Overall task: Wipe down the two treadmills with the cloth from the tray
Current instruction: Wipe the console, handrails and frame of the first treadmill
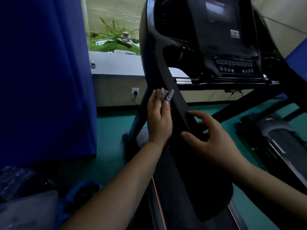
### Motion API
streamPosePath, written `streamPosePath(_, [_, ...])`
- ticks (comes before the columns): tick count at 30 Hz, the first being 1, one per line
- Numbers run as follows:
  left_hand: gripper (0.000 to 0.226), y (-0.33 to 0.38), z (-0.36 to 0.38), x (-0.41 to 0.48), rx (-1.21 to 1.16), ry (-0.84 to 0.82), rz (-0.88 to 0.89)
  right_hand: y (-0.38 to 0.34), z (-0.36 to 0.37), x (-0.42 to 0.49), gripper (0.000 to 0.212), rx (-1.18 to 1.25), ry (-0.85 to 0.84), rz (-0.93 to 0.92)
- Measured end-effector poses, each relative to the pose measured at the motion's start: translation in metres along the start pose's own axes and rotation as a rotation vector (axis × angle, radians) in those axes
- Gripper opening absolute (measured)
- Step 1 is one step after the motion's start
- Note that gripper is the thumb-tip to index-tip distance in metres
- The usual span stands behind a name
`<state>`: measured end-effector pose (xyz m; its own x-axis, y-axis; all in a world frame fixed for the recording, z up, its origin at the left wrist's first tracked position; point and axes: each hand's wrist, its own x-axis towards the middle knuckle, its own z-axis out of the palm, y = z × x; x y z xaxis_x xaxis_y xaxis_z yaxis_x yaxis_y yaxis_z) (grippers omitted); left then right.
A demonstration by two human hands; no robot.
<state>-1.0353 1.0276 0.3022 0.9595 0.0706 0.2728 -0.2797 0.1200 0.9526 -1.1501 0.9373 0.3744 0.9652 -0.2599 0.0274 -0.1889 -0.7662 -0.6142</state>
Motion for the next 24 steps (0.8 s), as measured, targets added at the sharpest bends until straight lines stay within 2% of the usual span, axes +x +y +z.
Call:
streamPosePath(4, [0.046, -0.004, 0.007, 0.029, -0.099, 0.006, -0.028, -0.010, -0.001, 0.004, 0.059, -0.037, -0.001, 0.027])
streamPosePath(12, [0.041, -0.011, 0.011, 0.112, -0.042, -0.033, 0.012, -0.020, -0.001, -0.001, 0.060, 0.001, 0.029, 0.104])
streamPosePath(15, [0.047, -0.017, 0.013, 0.167, -0.012, -0.037, 0.002, -0.017, 0.000, -0.001, 0.057, 0.028, 0.053, 0.112])
streamPosePath(20, [0.043, -0.033, 0.006, 0.253, 0.057, -0.050, -0.137, -0.016, -0.001, -0.002, 0.075, 0.022, 0.064, 0.120])
streamPosePath(24, [0.042, -0.043, 0.003, 0.251, 0.026, -0.059, -0.259, -0.015, -0.001, -0.002, 0.074, 0.027, 0.060, 0.129])
